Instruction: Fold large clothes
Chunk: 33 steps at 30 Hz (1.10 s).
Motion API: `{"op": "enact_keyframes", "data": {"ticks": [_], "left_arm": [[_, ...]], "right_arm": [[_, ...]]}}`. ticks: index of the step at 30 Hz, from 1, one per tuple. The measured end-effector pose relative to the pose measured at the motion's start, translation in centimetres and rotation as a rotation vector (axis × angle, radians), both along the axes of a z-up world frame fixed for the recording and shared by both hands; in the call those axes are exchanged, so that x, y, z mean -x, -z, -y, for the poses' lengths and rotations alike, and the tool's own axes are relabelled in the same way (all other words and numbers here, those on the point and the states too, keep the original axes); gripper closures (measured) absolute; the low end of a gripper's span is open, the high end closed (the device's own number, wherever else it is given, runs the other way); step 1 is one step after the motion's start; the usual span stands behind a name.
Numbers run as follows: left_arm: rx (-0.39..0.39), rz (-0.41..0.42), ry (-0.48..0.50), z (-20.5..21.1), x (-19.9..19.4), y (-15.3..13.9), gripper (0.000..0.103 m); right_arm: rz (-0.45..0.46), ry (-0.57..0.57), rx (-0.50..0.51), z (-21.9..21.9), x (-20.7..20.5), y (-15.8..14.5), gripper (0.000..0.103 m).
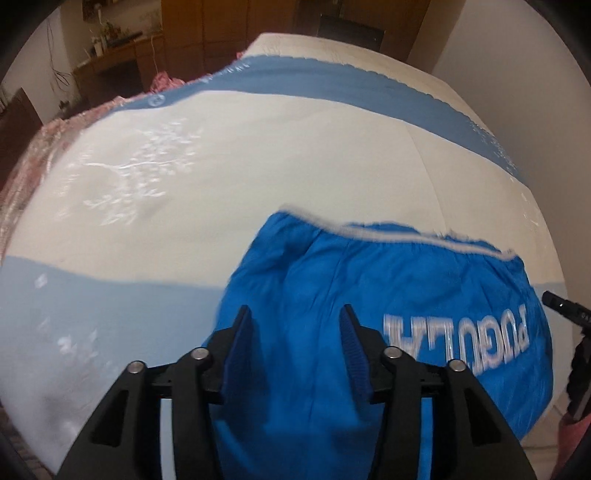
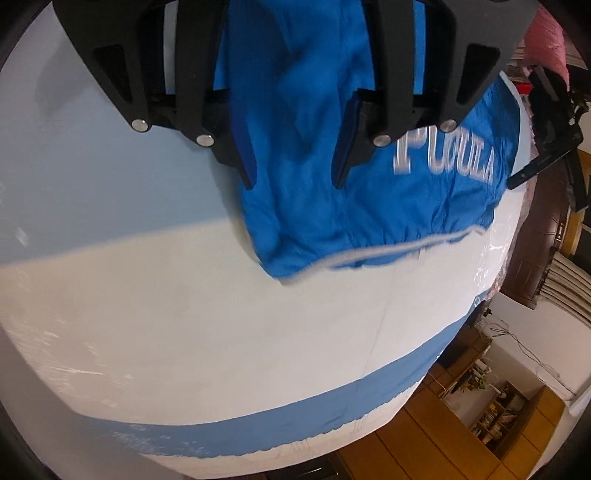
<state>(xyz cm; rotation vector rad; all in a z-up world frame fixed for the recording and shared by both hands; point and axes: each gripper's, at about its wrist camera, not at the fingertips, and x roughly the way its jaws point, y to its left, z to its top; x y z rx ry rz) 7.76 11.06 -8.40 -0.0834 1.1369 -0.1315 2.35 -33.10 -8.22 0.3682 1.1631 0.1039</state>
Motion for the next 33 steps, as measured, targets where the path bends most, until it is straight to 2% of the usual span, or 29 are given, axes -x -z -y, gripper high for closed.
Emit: {"op": "enact_keyframes", "data": {"ticks": [3, 7, 13, 16, 18, 22, 27, 33], "left_arm": [[-0.009, -0.001, -0.021, -1.0, 2.7, -0.7, 0.052], [-0.012, 0.002, -0.028, -0.8, 5.9, -1.1, 0.052], [-0.022, -0.005, -0.021, -0.1, 9.2, -0.3, 0.052], [-0.03, 0.004, -0.011, 0.2, 10.3, 0.0, 0.052], [-0.036, 0.008, -0.007, 0.3, 10.6, 0.1, 0.052], [-0.028, 0.032, -0.012, -0.2, 11.2, -0.6, 0.052], [-0.067, 0.064, -0.014, -1.2, 11.6, -1.7, 0.052], [-0.086, 0.084, -0.012, -2.3, 11.6, -2.3, 0.05]], "right_arm": [[-0.012, 0.019, 0.033, 0.4, 2.9, -0.7, 0.06], [-0.023, 0.025, 0.02, 0.0, 5.8, -0.7, 0.06], [-0.074, 0.031, 0.079, -1.3, 8.1, 1.1, 0.06], [-0.085, 0.036, 0.078, -1.4, 8.2, 2.1, 0.059], [-0.095, 0.053, 0.055, -1.0, 8.3, 2.4, 0.059], [-0.081, 0.064, 0.057, -0.6, 8.5, 1.2, 0.059], [-0.065, 0.078, 0.069, 0.2, 9.0, -0.4, 0.056], [-0.099, 0.081, 0.086, 0.1, 9.1, 0.3, 0.055]]}}
